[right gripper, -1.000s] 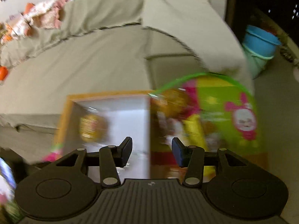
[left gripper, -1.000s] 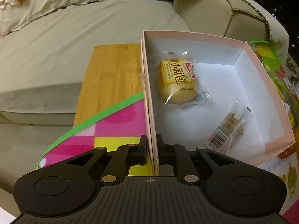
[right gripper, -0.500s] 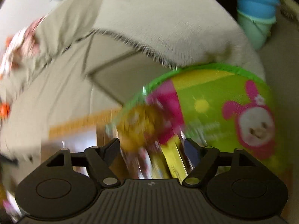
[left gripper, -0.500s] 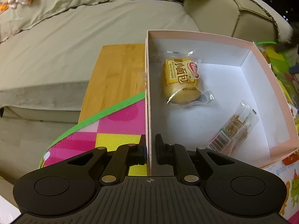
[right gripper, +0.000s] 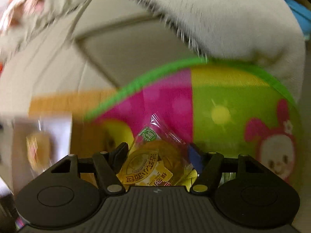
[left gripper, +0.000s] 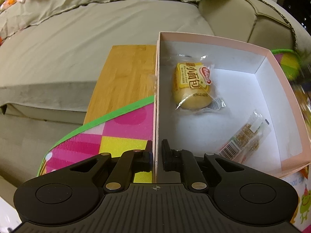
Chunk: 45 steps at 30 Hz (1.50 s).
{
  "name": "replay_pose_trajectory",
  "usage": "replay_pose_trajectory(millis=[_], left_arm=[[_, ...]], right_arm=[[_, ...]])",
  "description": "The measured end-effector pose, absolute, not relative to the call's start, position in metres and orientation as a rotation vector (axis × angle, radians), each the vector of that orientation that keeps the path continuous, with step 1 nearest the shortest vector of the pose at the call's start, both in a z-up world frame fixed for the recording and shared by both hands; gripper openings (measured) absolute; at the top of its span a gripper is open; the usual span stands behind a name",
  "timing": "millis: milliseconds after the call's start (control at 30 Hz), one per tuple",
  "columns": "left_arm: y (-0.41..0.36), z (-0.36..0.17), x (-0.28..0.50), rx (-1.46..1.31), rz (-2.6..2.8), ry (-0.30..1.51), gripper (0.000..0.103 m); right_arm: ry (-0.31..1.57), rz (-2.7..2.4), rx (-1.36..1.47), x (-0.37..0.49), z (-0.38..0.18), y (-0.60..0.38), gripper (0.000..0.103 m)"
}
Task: Organize objects
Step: 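Move the right gripper back over the snack pile, then grasp the brown quail-egg pouch with the right gripper and drop it into the box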
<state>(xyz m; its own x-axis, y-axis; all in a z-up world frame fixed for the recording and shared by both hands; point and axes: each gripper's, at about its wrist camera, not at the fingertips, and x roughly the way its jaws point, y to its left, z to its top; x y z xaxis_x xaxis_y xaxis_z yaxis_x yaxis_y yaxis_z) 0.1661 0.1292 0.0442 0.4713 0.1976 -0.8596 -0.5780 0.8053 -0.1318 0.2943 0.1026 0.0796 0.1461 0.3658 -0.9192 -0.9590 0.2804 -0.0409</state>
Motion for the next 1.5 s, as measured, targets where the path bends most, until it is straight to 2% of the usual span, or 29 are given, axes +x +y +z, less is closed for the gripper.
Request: replay_pose_trajectory(millis=[100,267,500,567,633,733,767,800,833,933,1033,1167,1233,1333,1400,1467,1500], left_arm=[[0.129,0.044,0.166,-0.445,0.500,0.970,0.011],[0.128,0.044,0.165,-0.429,0.492,0.967,0.012],[0.127,0.045,0.164,-0.411,0.478,0.974,0.011],[0.127,0.045,0.164,-0.407,0.478,0.970,0.011],[0.126,0.045,0.164,-0.405,0.479,0.967,0.011],[0.126,0.044,0.164,-0.399,0.475,0.965,0.012],[0.126,0.044,0.164,-0.399,0.473,0.964,0.011],[0.127,0.044,0.164,-0.399,0.472,0.964,0.011],[0.126,0.044,0.164,-0.398,0.472,0.964,0.011],[0.126,0.044,0.164,-0.396,0.473,0.962,0.011],[0.126,0.044,0.163,-0.403,0.471,0.959,0.011],[0.126,0.043,0.161,-0.407,0.465,0.955,0.011],[0.126,0.043,0.160,-0.405,0.463,0.954,0.011],[0.126,0.043,0.160,-0.407,0.459,0.952,0.011],[0.126,0.044,0.160,-0.408,0.462,0.953,0.011],[0.126,0.043,0.160,-0.407,0.459,0.952,0.011],[0.126,0.044,0.160,-0.406,0.458,0.953,0.011]], right_arm=[[0.846,1.152,-0.891,0.276,0.078,0.069,0.068],[0.698,1.195,-0.873,0.260,0.097,0.007,0.073],[0.608,1.231,-0.965,0.237,0.098,-0.044,0.077],[0.668,1.254,-0.929,0.235,0.096,-0.053,0.077],[0.616,1.405,-0.952,0.222,0.091,-0.059,0.077],[0.405,1.477,-1.117,0.185,0.071,-0.062,0.076],[0.348,1.483,-1.159,0.177,0.064,-0.062,0.068],[0.300,1.476,-1.204,0.170,0.055,-0.062,0.043],[0.276,1.463,-1.251,0.166,0.048,-0.058,0.031],[0.221,1.444,-1.301,0.160,0.039,-0.062,0.027],[0.211,1.452,-1.350,0.161,0.039,-0.077,0.018],[0.225,1.451,-1.451,0.164,0.037,-0.107,0.018],[0.282,1.452,-1.438,0.168,0.042,-0.114,0.019],[0.463,1.464,-1.303,0.179,0.059,-0.115,0.033],[0.552,1.437,-1.203,0.183,0.069,-0.108,0.065],[0.638,1.390,-1.084,0.188,0.074,-0.097,0.073],[0.681,1.362,-1.045,0.190,0.072,-0.090,0.073]])
